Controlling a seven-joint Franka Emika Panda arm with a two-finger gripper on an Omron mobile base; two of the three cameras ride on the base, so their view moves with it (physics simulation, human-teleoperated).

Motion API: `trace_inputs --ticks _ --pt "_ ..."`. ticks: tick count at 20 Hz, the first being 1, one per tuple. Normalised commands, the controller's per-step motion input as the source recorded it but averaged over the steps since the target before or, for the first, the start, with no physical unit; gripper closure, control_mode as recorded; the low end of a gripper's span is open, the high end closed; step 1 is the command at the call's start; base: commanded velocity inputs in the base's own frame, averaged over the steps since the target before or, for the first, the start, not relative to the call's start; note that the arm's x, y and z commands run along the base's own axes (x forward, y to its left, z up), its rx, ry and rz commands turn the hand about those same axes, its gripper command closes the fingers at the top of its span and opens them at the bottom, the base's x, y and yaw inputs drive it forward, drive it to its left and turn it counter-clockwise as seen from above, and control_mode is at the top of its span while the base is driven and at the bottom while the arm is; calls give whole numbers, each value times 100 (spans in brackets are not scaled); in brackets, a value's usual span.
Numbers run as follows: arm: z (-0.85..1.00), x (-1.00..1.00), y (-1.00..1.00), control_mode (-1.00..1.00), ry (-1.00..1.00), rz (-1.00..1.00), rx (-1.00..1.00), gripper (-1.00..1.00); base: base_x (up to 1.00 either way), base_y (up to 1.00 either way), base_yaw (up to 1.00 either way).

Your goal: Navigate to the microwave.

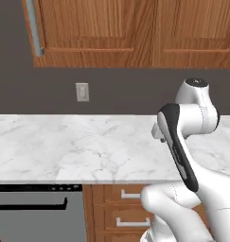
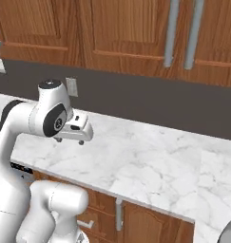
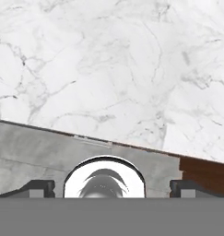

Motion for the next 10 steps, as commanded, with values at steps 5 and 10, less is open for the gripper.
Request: trace_inputs --ticks 5,10 --pt "0 0 0 100 0 0 0 -100 -1 22 76" --pt "0 0 0 100 0 0 0 -100 -2 36 72"
